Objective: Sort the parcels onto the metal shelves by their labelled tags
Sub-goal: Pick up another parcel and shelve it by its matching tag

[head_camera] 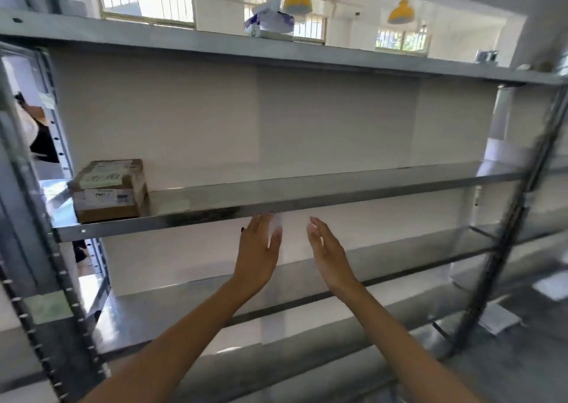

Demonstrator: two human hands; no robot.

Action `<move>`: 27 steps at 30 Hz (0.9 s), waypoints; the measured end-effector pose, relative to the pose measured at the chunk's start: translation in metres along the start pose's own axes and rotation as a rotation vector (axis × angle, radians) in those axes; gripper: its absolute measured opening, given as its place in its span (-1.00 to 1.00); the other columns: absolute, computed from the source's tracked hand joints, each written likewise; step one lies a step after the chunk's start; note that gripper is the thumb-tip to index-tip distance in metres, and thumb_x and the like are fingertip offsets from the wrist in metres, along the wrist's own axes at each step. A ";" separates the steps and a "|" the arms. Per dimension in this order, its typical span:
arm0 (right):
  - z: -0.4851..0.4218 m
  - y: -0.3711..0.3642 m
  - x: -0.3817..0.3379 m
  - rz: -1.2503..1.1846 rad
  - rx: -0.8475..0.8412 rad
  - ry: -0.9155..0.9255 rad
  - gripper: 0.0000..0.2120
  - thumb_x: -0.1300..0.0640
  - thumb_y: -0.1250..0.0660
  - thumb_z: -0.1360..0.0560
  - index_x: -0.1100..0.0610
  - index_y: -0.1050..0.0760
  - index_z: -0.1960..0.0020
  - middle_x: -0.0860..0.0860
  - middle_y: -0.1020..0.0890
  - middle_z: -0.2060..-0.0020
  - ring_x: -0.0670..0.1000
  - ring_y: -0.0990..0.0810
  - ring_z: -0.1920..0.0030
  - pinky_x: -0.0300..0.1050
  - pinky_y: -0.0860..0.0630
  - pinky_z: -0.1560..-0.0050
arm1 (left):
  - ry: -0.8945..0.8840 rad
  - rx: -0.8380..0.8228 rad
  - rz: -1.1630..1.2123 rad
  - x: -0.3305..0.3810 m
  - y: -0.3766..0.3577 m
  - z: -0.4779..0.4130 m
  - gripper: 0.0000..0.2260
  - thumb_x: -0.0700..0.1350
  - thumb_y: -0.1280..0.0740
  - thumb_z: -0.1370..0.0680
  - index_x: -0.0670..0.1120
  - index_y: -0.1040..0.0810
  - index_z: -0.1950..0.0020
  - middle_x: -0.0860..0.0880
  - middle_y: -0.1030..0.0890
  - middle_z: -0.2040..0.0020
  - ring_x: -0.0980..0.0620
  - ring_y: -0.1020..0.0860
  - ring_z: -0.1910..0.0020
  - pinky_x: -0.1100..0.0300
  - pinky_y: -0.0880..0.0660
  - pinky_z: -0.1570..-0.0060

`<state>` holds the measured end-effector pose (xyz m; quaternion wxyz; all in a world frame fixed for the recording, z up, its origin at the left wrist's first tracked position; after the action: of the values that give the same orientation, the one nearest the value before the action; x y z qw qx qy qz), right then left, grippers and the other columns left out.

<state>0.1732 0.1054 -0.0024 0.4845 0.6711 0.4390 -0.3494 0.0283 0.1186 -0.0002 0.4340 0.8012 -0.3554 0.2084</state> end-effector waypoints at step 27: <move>-0.003 0.226 0.099 0.099 0.230 -0.154 -0.48 -0.19 -0.01 -0.56 -0.12 -0.06 -0.49 -0.01 -0.26 -0.47 0.03 -0.26 -0.44 -0.01 -0.20 -0.41 | -0.124 -0.260 0.088 0.152 -0.233 -0.031 -0.59 0.08 -0.03 -0.62 0.02 -0.25 -0.45 0.02 -0.23 -0.51 0.03 -0.12 -0.52 0.00 0.07 -0.52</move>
<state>0.4199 0.1001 -0.0122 0.4532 0.7143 0.3238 -0.4237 0.3025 0.1716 -0.0138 0.5018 0.7331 -0.4405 0.1294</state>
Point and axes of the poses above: each hand's wrist, its own z-axis away from the middle knuckle, its own y-axis out of the back of the hand, x = y × z, the point moved 5 cm from there along -z, towards the middle knuckle
